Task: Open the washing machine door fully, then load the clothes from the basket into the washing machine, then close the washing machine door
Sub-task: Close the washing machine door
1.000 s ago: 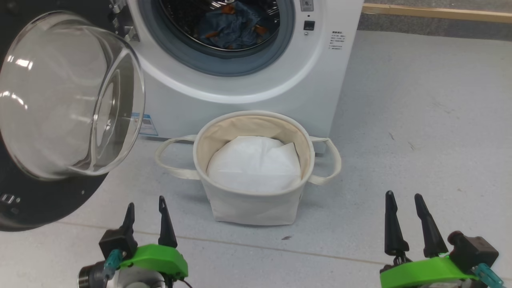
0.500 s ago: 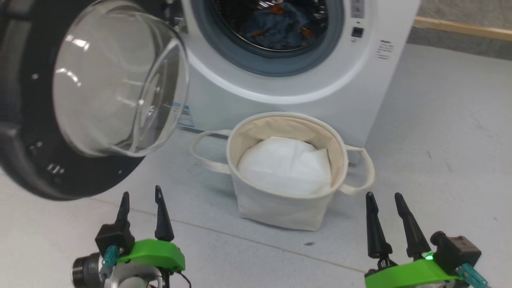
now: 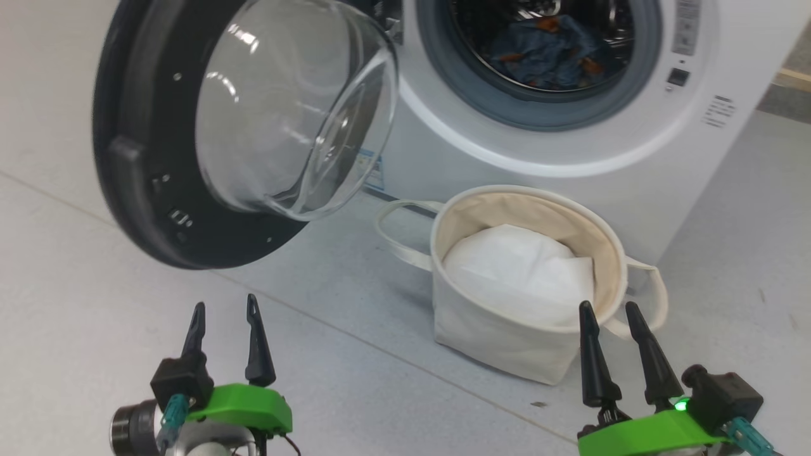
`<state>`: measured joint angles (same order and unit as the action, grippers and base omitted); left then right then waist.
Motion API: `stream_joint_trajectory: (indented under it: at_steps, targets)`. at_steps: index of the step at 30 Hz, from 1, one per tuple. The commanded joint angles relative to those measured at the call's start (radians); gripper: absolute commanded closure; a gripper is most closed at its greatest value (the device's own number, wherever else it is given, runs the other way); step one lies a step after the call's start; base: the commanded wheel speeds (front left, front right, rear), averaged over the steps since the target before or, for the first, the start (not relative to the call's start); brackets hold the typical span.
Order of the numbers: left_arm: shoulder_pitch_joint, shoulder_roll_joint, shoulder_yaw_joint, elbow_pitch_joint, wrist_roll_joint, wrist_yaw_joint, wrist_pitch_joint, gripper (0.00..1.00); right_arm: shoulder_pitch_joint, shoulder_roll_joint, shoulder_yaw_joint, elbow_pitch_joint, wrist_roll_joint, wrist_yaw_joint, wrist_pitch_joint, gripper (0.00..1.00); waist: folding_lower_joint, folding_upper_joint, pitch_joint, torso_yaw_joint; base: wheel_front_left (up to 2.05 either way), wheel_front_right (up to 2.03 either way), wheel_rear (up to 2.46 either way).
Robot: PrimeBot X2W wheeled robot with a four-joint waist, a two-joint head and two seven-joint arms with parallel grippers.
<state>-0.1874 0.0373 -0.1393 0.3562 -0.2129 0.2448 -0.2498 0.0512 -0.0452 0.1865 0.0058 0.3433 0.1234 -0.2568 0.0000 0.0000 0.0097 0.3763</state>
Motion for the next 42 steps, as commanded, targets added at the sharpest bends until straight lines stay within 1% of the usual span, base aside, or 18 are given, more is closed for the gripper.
stream_joint_trajectory:
  at_steps: [1,6,11,17,23,24,27,28,30,33,34,36,38,39,42]
  targets:
    - [-0.023,0.013,0.032,-0.041,0.013,-0.005,-0.012,0.00,-0.019,-0.005,0.025,-0.038,-0.012,0.007,-0.005,0.00,0.0000,0.0000,0.005,0.027,0.00,0.00,0.00]
    - [-0.014,0.013,0.034,-0.050,0.003,-0.020,-0.012,0.00,-0.023,-0.005,0.027,-0.046,-0.012,0.007,-0.005,0.00,0.0000,0.0000,0.008,0.072,0.00,0.00,0.00]
    - [-0.017,0.013,0.044,-0.059,0.011,-0.026,-0.012,0.00,-0.027,-0.005,0.028,-0.046,-0.011,0.007,-0.005,0.00,0.0000,0.0000,0.016,0.106,0.00,0.00,0.00]
    - [-0.018,0.013,0.064,-0.070,0.018,-0.045,-0.012,0.00,-0.028,-0.005,0.032,-0.040,-0.003,0.007,-0.005,0.00,0.0000,0.0000,0.015,0.112,0.00,0.00,0.00]
    - [-0.012,0.016,0.095,-0.084,0.015,-0.074,-0.012,0.01,-0.032,-0.005,0.031,-0.037,-0.001,0.007,-0.005,0.00,0.0000,0.0000,0.018,0.096,0.00,0.00,0.00]
    - [-0.013,0.016,0.100,-0.089,0.010,-0.085,-0.012,1.00,-0.032,-0.005,0.030,-0.036,0.000,0.007,-0.005,0.00,0.0000,0.0000,0.019,0.093,0.00,0.00,0.00]
    - [-0.020,0.015,0.141,-0.132,-0.039,-0.126,-0.012,1.00,-0.029,-0.005,0.025,-0.028,-0.005,0.007,-0.005,0.00,0.0000,0.0000,0.021,0.087,0.00,0.00,0.00]
    - [-0.022,0.015,0.157,-0.150,-0.064,-0.148,-0.012,1.00,-0.029,-0.005,0.025,-0.025,-0.004,0.007,-0.005,0.00,0.0000,0.0000,0.021,0.085,0.00,0.00,0.00]
    - [-0.024,0.014,0.191,-0.175,-0.142,-0.211,-0.012,1.00,-0.029,-0.005,0.025,-0.023,-0.004,0.007,-0.005,0.00,0.0000,0.0000,0.023,0.081,0.00,0.00,0.00]
    - [-0.040,0.014,0.224,-0.172,-0.264,-0.320,-0.011,1.00,-0.032,-0.005,0.027,-0.020,-0.008,0.007,-0.005,0.00,0.0000,0.0000,0.030,0.073,0.00,0.00,0.00]
    - [-0.054,0.015,0.248,-0.159,-0.328,-0.337,-0.001,1.00,-0.033,-0.005,0.026,-0.019,-0.010,0.007,-0.005,0.00,0.0000,0.0000,0.033,0.071,0.00,0.00,0.00]
    - [-0.098,0.025,0.308,-0.135,-0.472,-0.357,0.043,1.00,-0.037,-0.005,0.028,-0.016,-0.015,0.007,-0.005,0.00,0.0000,0.0000,0.037,0.065,0.00,0.00,0.00]
    - [-0.159,0.029,0.400,-0.106,-0.707,-0.368,0.136,1.00,-0.042,-0.005,0.036,-0.012,-0.022,0.007,-0.005,0.00,0.0000,0.0000,0.044,0.054,0.00,0.00,0.00]
    - [-0.185,0.055,0.445,-0.094,-0.781,-0.370,0.165,1.00,-0.046,-0.005,0.042,-0.011,-0.026,0.007,-0.005,0.00,0.0000,0.0000,0.048,0.046,0.00,0.00,0.00]
    - [-0.256,0.140,0.534,-0.037,-0.918,-0.373,0.230,1.00,-0.056,-0.005,0.056,-0.007,-0.038,0.007,-0.005,0.00,0.0000,0.0000,0.061,0.022,0.00,0.00,0.00]
